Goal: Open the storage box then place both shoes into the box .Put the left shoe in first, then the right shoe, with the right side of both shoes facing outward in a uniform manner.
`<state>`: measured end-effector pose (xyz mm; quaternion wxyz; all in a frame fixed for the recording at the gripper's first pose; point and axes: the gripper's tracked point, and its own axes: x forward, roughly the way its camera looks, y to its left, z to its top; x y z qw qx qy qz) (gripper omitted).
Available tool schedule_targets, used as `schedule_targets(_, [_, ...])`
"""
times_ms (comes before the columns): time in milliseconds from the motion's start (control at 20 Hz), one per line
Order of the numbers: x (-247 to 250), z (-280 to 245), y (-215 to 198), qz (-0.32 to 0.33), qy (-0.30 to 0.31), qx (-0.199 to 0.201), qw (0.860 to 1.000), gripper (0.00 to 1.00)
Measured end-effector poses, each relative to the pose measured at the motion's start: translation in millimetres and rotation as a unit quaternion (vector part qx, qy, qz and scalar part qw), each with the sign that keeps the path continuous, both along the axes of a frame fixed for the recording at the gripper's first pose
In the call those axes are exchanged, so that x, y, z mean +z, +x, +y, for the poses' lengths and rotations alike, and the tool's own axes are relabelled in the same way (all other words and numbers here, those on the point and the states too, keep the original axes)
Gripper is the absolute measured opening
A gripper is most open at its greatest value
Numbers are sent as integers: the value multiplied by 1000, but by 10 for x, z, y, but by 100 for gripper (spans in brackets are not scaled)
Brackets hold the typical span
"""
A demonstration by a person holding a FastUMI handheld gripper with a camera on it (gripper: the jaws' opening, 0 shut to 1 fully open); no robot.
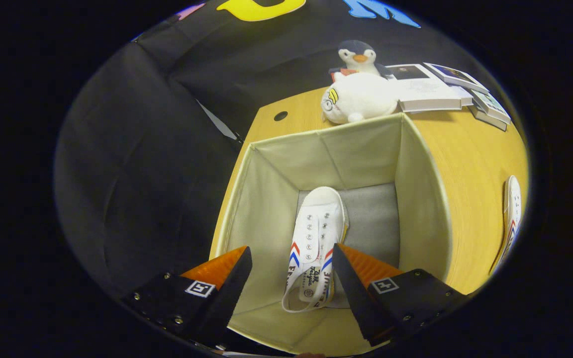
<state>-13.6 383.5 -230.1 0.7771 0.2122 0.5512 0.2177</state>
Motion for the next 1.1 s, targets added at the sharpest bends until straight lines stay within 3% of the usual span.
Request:
schedule_targets(500, [573, -885, 206, -115, -22, 2, 993, 98])
schedule_targets(1100, [415, -2260, 278, -128, -74, -62, 987, 98])
